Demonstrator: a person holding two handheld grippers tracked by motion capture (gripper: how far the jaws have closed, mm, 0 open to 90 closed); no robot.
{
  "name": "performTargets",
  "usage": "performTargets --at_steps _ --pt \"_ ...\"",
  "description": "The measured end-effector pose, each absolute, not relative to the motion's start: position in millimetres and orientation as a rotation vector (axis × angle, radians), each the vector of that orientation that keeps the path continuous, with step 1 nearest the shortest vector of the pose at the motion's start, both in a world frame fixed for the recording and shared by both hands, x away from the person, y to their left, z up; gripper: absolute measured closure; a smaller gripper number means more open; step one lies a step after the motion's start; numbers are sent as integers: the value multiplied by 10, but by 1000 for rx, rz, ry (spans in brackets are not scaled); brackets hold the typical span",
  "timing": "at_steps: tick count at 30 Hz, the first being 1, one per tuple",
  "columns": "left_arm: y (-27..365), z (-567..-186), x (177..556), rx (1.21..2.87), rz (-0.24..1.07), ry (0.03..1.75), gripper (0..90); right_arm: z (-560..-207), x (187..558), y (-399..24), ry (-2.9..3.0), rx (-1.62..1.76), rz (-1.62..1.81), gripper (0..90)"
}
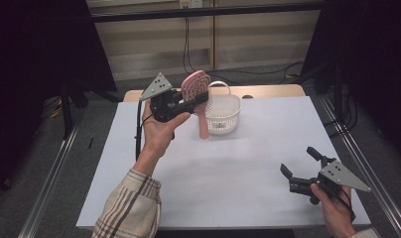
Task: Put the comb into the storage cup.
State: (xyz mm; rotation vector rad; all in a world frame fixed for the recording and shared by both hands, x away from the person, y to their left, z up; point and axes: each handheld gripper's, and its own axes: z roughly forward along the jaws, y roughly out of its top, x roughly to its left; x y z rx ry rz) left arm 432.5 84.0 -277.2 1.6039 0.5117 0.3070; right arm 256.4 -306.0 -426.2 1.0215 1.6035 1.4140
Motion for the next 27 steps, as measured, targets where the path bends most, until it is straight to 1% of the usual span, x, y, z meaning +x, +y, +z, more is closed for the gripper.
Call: performTargets --at_steps 10,27 --pt "724 -2734 4487 1601 335 532 632 -4266 2561 -3047 1620 1010 1428 6" --pt "494 -2562 4696 1582 410 504 632 -4285 2564 -3006 1663 982 1460 1"
